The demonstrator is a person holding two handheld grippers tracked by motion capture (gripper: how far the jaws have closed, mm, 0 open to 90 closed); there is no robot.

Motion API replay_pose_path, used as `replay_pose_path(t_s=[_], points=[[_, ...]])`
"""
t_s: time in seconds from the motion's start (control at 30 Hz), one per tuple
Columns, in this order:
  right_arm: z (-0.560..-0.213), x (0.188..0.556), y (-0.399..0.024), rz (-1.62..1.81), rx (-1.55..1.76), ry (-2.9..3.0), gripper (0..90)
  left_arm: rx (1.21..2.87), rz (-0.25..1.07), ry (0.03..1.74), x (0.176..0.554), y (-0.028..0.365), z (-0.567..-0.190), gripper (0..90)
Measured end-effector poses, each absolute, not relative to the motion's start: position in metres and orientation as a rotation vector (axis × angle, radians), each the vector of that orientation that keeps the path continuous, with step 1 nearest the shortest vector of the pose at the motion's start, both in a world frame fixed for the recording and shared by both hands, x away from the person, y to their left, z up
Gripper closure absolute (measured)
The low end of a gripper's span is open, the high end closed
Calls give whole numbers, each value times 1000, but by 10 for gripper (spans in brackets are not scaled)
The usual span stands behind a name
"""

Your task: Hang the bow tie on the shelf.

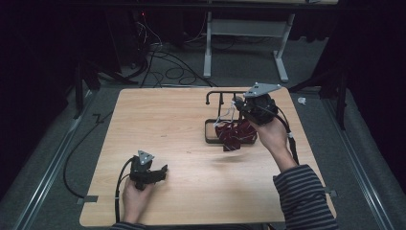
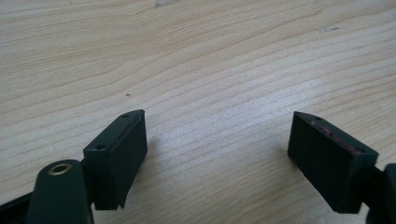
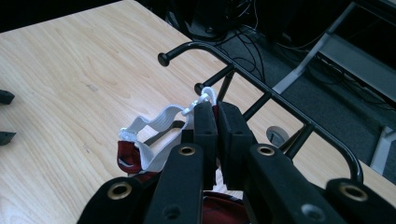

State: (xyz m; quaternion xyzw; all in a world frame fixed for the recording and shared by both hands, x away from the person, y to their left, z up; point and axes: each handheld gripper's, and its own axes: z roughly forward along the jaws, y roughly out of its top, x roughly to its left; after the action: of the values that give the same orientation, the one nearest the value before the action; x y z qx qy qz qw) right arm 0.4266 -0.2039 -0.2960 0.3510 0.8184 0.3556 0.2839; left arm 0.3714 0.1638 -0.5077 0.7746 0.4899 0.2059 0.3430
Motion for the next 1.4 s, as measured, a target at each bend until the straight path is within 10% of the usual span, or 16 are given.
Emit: replay_pose_path(t_s=[1.4], points=[[-300,481,-186,782,1020,2115,881,2021,533,1258,373,162,-508,202]])
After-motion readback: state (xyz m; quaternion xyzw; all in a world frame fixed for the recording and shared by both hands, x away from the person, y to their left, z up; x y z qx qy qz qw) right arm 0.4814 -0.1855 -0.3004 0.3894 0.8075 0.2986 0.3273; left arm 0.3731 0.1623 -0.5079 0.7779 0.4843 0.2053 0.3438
